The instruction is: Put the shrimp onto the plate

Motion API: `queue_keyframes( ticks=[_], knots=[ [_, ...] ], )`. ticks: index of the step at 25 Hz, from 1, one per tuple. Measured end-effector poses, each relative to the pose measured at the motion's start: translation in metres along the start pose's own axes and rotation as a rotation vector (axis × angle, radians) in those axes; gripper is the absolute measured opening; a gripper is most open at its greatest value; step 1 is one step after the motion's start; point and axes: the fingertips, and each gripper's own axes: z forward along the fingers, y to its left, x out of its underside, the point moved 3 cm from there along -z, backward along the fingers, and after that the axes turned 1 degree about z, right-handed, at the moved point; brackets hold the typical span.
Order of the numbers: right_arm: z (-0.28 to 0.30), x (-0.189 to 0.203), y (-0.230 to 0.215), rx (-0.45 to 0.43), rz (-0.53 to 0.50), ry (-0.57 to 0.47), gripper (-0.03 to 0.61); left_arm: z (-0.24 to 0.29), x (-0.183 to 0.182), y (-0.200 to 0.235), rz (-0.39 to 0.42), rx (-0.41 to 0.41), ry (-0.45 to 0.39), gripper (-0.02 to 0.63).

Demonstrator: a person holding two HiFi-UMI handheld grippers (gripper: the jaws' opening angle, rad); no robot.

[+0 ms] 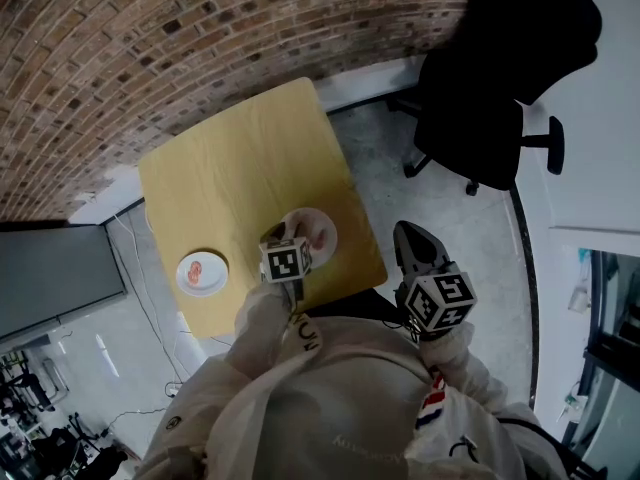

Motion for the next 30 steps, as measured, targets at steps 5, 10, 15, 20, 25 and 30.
queue_keyframes(
  ticks=[5,10,15,20,25,30],
  knots=[
    [0.005,0.000,0.014,-0.021,-0.005,0.003,0.025,-0.011,0.003,0.011,-0.021,-0.004,-0.002,0.160],
    [0.016,-0.002,0.035,-0.062,-0.014,0.003,0.025,-0.028,0.005,0.034,-0.044,-0.035,-0.015,0.159],
    [0.032,0.006,0.062,-0.111,-0.024,0.018,0.025,-0.039,0.022,0.068,-0.083,-0.069,-0.004,0.159],
    [0.048,0.010,0.101,-0.169,-0.044,0.032,0.025,-0.063,0.038,0.106,-0.132,-0.104,-0.016,0.160],
    [0.063,0.016,0.137,-0.223,-0.067,0.053,0.025,-0.078,0.059,0.143,-0.184,-0.137,-0.012,0.158],
    [0.076,0.022,0.165,-0.255,-0.089,0.075,0.025,-0.090,0.071,0.170,-0.225,-0.153,-0.013,0.160]
  ],
)
